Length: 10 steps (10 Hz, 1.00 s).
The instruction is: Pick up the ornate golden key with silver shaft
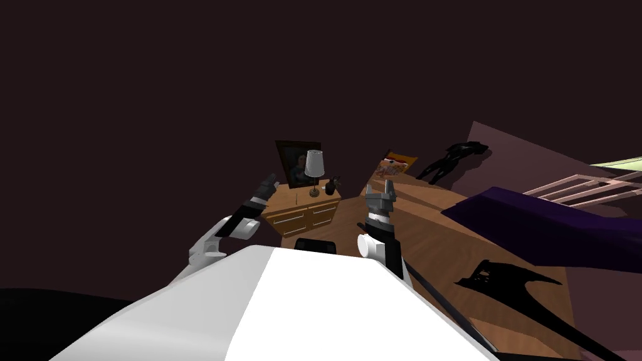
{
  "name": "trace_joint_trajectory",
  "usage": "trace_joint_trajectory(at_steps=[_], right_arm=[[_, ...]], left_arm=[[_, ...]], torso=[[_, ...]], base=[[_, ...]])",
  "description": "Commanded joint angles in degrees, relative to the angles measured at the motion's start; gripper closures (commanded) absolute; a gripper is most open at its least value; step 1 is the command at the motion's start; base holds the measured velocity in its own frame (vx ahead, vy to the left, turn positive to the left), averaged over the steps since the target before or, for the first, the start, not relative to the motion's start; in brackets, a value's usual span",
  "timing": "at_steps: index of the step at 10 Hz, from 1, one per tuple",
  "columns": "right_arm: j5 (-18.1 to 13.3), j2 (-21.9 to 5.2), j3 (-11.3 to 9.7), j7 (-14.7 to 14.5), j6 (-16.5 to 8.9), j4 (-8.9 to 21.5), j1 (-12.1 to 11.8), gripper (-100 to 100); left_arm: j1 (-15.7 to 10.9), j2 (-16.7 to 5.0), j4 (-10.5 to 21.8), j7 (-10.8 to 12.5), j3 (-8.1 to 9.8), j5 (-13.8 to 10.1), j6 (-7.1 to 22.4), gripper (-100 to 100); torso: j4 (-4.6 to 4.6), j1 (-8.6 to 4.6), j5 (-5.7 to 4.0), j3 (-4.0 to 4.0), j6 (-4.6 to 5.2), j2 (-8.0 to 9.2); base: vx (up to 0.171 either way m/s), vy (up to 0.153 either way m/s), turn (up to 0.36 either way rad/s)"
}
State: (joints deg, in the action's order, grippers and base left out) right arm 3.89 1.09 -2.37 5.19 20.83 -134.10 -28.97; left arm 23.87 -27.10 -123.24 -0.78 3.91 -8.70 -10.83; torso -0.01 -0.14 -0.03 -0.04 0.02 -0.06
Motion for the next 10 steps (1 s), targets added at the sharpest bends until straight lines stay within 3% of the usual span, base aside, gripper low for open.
trace_joint_trajectory(at_steps=[1, 2, 4, 5, 6, 7, 8, 9, 10], right_arm=[[0.00, 0.00, 0.00, 0.00, 0.00, 0.00, 0.00, 0], [0.00, 0.00, 0.00, 0.00, 0.00, 0.00, -0.01, 0], [0.00, 0.00, 0.00, 0.00, 0.00, 0.00, -0.01, 0], [0.00, 0.00, 0.01, 0.00, 0.00, 0.00, -0.01, 0], [0.00, 0.00, 0.00, 0.00, 0.00, 0.00, 0.00, 0], [0.00, 0.00, 0.01, 0.00, 0.00, 0.00, -0.01, 0], [0.00, 0.00, 0.00, 0.00, 0.00, 0.00, 0.00, 0], [0.00, 0.00, 0.01, 0.00, 0.00, 0.00, -0.01, 0], [0.00, 0.00, 0.00, 0.00, 0.00, 0.00, 0.00, 0]], left_arm=[[-0.30, -2.54, 0.91, -0.58, -0.01, -0.90, 1.21, -100], [-0.84, -4.35, 2.12, -1.55, 0.06, -2.93, 3.86, -100], [-0.84, -5.92, 2.12, -1.55, 0.06, -2.93, 3.91, -100], [-1.39, -8.18, 3.40, -2.56, 0.06, -5.08, 6.67, -100], [-1.39, -9.29, 3.40, -2.56, 0.06, -5.08, 6.67, -100], [-1.94, -11.45, 4.75, -3.61, -0.04, -7.35, 9.10, -100], [-1.94, -12.62, 4.75, -3.61, -0.04, -7.35, 9.48, -100], [-2.49, -14.63, 6.15, -4.69, -0.23, -9.72, 11.20, -100], [-2.49, -15.89, 6.15, -4.69, -0.23, -9.72, 12.32, -100]], torso=[[0.00, 0.00, 0.00, 0.00, 0.00, 0.00], [0.00, 0.03, 0.00, 0.00, -0.03, 0.01], [0.00, 0.02, 0.00, 0.01, -0.04, 0.02], [0.01, 0.08, 0.01, 0.03, -0.04, 0.04], [0.01, 0.04, 0.01, 0.02, 0.00, 0.04], [0.01, 0.05, 0.01, 0.02, -0.04, 0.03], [0.00, 0.02, 0.01, 0.01, -0.01, 0.01], [0.00, 0.04, 0.00, 0.00, -0.04, 0.00], [0.00, 0.02, 0.00, -0.01, -0.01, -0.01]], base=[[0.015, -0.030, -0.066], [0.012, -0.042, -0.139], [0.009, -0.024, -0.031], [0.005, -0.033, -0.146], [0.010, -0.028, -0.086], [0.016, -0.038, -0.165], [0.019, -0.029, -0.084], [0.021, -0.033, -0.154], [0.015, -0.026, -0.095]])
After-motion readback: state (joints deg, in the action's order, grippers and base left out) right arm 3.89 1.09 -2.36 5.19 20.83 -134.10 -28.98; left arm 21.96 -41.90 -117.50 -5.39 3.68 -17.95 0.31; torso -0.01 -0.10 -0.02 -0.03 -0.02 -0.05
